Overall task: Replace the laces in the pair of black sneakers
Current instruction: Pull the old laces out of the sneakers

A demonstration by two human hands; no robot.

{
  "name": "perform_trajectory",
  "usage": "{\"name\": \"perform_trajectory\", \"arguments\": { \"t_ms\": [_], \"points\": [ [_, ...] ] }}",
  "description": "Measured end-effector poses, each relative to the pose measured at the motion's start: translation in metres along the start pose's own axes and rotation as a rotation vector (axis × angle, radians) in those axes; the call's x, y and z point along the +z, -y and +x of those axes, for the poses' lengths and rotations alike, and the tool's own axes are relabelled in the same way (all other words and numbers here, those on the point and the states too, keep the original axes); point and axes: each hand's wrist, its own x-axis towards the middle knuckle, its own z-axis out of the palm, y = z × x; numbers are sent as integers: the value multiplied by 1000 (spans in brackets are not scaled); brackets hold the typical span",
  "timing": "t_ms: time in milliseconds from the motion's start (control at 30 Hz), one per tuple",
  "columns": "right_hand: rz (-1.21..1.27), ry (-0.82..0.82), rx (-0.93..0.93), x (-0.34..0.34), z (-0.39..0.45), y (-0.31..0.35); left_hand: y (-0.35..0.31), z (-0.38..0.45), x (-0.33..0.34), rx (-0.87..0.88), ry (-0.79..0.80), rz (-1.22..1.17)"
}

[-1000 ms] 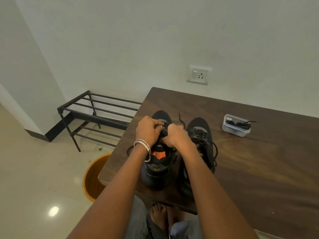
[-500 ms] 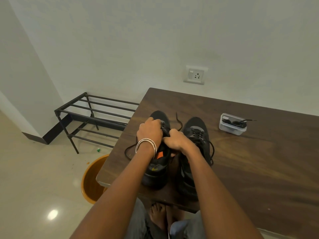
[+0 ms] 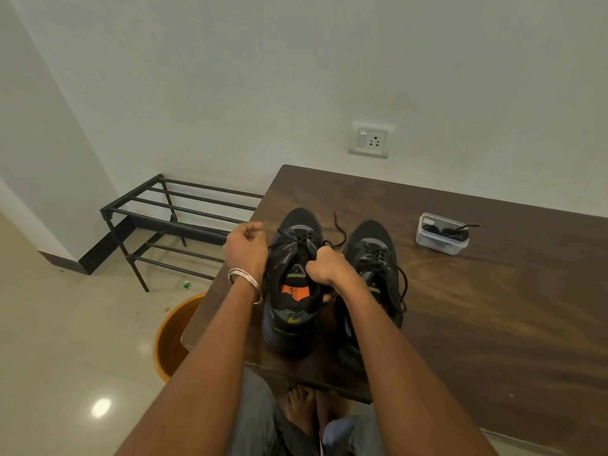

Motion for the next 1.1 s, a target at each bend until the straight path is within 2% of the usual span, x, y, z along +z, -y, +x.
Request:
{"name": "perform_trajectory", "arguments": {
  "t_ms": [67,133,233,333,500,767,900,967,1100],
  "points": [
    [-12,-4,-4,1,0,1,-8,0,-4,256,16,138],
    [-35,-8,-8,2,0,3,-14,0,-1,440,124,270],
    [-78,-28,-22,3,0,4,-22,-9,10,567,279,686],
    [-106,-34,-32,3,0,4,-26,-10,14,486,333,790],
    [-111,-33,-27,2,-3,6,-36,-13,14,422,384,720],
    [-133,-29,-26,1,-4,8,-41,-20,20,477,365,806],
    [-127,-27,-24,2,-5,8,-36,-26,20,449,310,757],
    [-118,-31,-9,3,-6,9,-31,-23,17,347,221,633],
    [-91,-24,4,3,-4,9,-35,-11,-3,-42,-64,232]
  ]
}}
